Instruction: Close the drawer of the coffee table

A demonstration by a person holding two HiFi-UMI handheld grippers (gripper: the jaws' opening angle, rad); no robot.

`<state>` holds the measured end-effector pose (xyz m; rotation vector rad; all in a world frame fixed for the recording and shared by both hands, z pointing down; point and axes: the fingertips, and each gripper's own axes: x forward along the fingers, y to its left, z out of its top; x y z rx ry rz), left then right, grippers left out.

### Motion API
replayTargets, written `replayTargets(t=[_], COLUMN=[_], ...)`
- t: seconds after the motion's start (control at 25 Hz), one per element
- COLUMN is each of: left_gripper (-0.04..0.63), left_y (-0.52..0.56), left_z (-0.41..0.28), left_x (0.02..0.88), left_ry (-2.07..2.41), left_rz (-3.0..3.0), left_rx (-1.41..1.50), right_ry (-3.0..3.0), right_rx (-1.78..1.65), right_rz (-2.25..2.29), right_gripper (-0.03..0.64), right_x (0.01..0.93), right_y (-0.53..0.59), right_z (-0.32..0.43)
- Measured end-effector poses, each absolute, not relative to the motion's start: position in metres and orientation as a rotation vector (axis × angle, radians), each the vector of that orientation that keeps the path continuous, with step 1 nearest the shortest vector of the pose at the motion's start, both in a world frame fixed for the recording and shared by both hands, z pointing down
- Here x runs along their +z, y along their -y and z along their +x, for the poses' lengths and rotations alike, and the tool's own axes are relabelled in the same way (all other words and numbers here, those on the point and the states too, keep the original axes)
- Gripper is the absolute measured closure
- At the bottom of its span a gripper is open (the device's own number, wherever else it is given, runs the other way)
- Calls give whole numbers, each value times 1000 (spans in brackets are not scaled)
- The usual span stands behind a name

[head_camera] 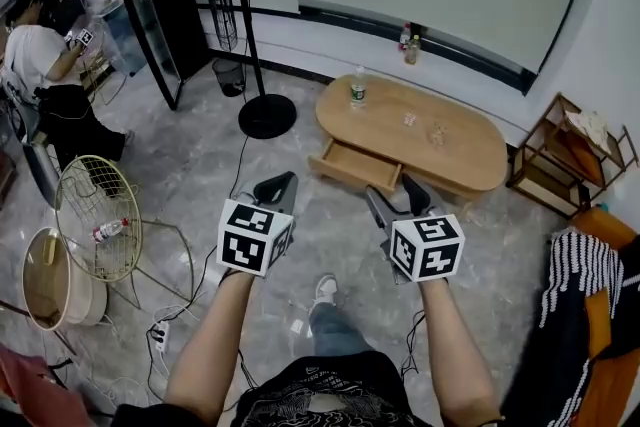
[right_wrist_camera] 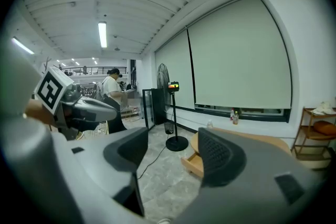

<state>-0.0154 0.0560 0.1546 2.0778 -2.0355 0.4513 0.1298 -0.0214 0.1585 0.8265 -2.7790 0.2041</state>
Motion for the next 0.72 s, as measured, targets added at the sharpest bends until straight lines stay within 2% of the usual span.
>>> replayTargets(t=[0.4, 0.72], left_gripper=[592, 592], left_y=[88, 186], left_z=[-97, -148], left_x=[151, 150], left_ry=[1994, 1964], left_rz=[2122, 2136], left_rx=[490, 466], right_ry=[2774, 2750], right_rx=[249, 246], right_rz=[871, 911], right_gripper=[333, 333], right_x=[158, 150], right_y=[160, 257], right_z=[36, -10])
